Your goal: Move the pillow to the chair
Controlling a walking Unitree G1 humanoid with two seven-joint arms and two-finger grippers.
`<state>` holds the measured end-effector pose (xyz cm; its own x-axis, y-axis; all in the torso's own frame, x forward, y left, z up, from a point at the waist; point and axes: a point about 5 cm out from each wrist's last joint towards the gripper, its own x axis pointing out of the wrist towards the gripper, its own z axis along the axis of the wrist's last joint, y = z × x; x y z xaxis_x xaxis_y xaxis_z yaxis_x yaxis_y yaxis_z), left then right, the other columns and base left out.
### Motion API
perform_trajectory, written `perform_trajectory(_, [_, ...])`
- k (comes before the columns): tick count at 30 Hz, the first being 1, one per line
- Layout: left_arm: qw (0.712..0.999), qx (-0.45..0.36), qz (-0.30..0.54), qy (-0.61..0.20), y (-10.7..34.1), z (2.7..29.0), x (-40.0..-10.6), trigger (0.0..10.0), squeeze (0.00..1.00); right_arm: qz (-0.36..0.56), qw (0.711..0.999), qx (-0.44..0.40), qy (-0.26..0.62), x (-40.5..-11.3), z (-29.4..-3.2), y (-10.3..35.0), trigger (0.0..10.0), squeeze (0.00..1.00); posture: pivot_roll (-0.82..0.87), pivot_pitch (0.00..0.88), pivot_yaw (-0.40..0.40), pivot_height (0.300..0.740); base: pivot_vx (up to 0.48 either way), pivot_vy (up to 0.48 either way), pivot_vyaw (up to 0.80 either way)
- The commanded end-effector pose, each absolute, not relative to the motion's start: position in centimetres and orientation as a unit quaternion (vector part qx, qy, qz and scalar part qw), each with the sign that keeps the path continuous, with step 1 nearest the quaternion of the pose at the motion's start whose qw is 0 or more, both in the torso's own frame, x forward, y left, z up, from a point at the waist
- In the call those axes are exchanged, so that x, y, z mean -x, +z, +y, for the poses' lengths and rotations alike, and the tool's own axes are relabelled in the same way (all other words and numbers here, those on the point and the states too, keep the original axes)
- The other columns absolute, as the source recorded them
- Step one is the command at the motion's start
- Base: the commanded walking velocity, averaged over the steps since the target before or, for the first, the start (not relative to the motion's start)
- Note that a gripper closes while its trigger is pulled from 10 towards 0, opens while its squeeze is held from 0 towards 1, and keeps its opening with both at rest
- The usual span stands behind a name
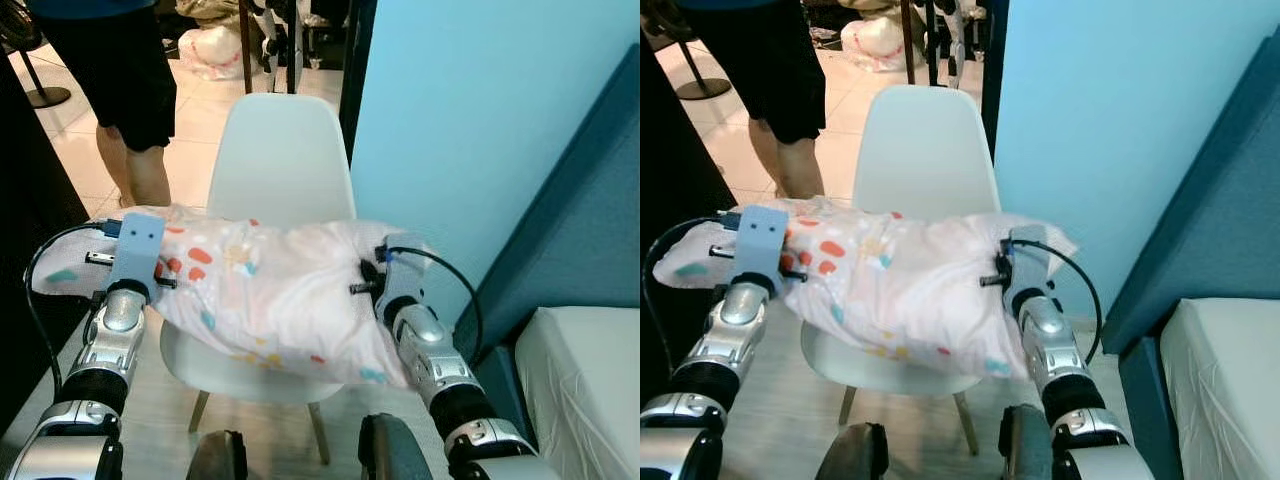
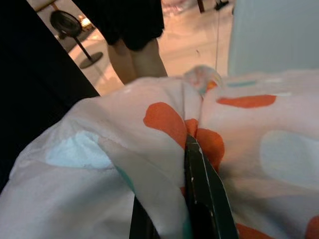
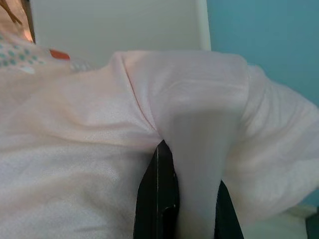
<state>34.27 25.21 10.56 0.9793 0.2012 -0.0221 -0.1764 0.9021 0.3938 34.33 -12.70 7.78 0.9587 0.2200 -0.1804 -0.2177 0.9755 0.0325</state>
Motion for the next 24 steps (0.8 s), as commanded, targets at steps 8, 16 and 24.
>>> perform_trajectory(8, [0.975, -0.207, 0.027, 0.08, 10.0, 24.2, -34.5, 10.0, 0.0, 0.097, 0.989, -0.013, 0.115, -34.4, -12.5, 7.7, 10.0, 0.0, 0.03, 0.016, -0.082, 0.577, 0.0, 0.0, 0.0])
perform_trajectory(16, [0.975, -0.204, 0.031, 0.085, 9.7, 24.6, -34.3, 10.0, 0.0, 0.098, 0.988, 0.002, 0.116, -34.4, -12.5, 7.6, 10.0, 0.0, 0.03, 0.021, -0.095, 0.552, 0.0, 0.0, 0.0])
perform_trajectory(24, [0.978, -0.194, 0.028, 0.075, 9.2, 24.4, -33.8, 10.0, 0.0, 0.086, 0.991, -0.004, 0.102, -34.8, -13.0, 8.1, 10.0, 0.0, 0.03, 0.0, -0.094, 0.552, 0.0, 0.0, 0.0])
